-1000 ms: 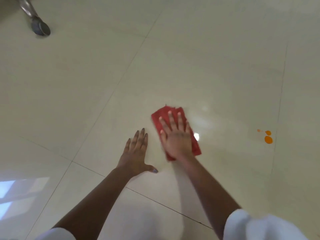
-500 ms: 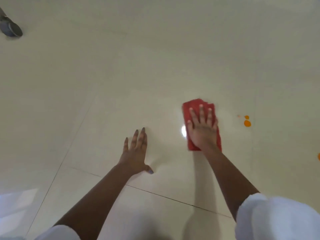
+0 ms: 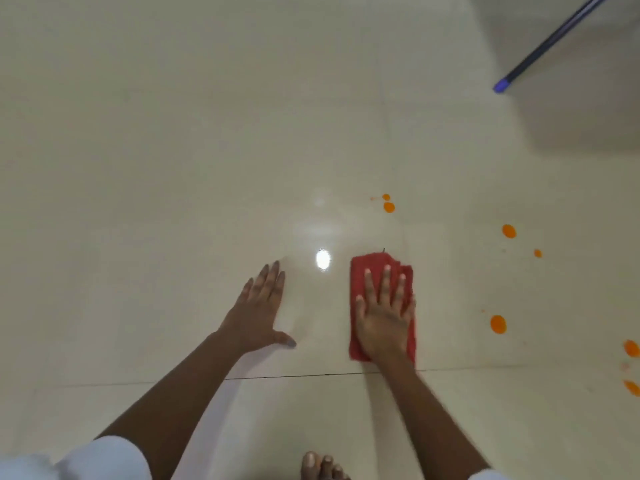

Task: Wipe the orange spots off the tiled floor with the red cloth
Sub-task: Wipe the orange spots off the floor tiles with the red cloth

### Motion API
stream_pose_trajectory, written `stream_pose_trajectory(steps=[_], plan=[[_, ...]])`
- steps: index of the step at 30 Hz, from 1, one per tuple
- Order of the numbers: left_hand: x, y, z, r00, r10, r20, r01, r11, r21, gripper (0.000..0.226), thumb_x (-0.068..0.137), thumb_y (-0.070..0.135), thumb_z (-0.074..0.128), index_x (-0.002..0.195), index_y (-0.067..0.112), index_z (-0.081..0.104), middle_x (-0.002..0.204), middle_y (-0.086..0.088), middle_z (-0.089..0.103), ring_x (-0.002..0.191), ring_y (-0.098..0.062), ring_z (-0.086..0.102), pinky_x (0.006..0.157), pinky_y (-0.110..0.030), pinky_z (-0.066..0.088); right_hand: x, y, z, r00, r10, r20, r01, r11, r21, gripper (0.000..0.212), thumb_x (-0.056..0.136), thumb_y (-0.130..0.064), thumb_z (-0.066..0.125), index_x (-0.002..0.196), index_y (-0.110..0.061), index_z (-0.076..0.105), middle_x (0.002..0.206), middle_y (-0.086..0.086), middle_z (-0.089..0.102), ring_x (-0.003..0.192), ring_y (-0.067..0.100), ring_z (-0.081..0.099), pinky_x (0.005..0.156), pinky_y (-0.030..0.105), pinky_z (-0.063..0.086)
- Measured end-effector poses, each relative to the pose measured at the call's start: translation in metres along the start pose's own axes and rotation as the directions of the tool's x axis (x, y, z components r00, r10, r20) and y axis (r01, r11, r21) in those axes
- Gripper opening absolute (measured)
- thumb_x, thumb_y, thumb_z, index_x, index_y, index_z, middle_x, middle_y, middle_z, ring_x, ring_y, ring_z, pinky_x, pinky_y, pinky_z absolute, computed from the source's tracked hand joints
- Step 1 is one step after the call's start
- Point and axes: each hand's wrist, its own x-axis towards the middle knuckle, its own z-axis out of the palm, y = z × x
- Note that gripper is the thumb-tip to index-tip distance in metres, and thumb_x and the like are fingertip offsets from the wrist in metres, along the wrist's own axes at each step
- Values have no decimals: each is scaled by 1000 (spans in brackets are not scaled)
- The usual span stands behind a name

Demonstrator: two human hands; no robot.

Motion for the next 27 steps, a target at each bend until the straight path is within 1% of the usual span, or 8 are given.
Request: stream_pose_trajectory(steps=[5,9,12,16,18,22,25,27], plan=[[21,43,0,998,40,47,-41,999,11,123,69,68,60,144,8,-16,144,-4,-37,138,-24,-26,113,-44,-7,-32,-5,-3,970,-236,59,237,971,-15,58,90,-45,25,146,-30,19,153,7,20,140,33,18,106,58,27],[29,66,3,992,-64,105,51,992,118,119,72,61,64,144,8,-14,151,-9,-30,139,-27,-23,114,-46,0,-35,64,-13,988,13,152,-14,1000,5,60,83,-54,-8,138,-36,-23,144,-6,-33,135,19,-29,114,52,-4],[22,89,4,993,-88,78,76,987,141,108,77,49,66,146,6,-6,153,-14,-21,141,-30,-15,115,-44,7,-51,68,-21,963,12,268,-75,971,229,55,98,-45,18,146,-34,-9,146,-8,-30,139,18,-24,113,48,-7],[3,141,24,975,219,-43,-215,973,80,70,86,30,56,143,8,22,154,-12,13,141,-28,11,113,-36,18,-74,79,-37,895,446,12,-337,657,674,51,90,-6,47,140,-9,36,148,12,33,133,27,31,108,32,20],[-7,160,34,949,290,-122,-293,956,-7,50,87,25,53,133,11,41,143,-8,33,130,-26,27,102,-35,30,-86,77,-43,786,599,155,-505,476,720,42,86,-3,52,128,-1,47,128,16,50,111,28,48,94,32,36],[-9,183,46,989,131,-65,-146,919,-366,31,93,25,47,114,5,58,120,-13,49,112,-30,43,94,-39,39,-97,71,-73,788,355,503,-536,-6,845,15,80,7,56,93,3,62,84,15,64,64,19,58,54,23,48],[-13,196,20,985,-33,168,167,401,-901,32,94,35,46,101,9,63,104,-16,65,91,-26,60,76,-34,47,-103,71,-102,860,215,463,-461,-59,885,14,82,6,56,77,-4,65,67,7,65,55,13,61,50,19,48],[-17,205,-8,958,53,283,277,103,-955,38,93,43,46,104,11,63,96,-8,68,83,-21,64,67,-31,50,-106,64,-124,908,145,394,-405,57,913,14,85,-1,57,81,-8,68,70,3,66,63,12,63,59,21,50]])
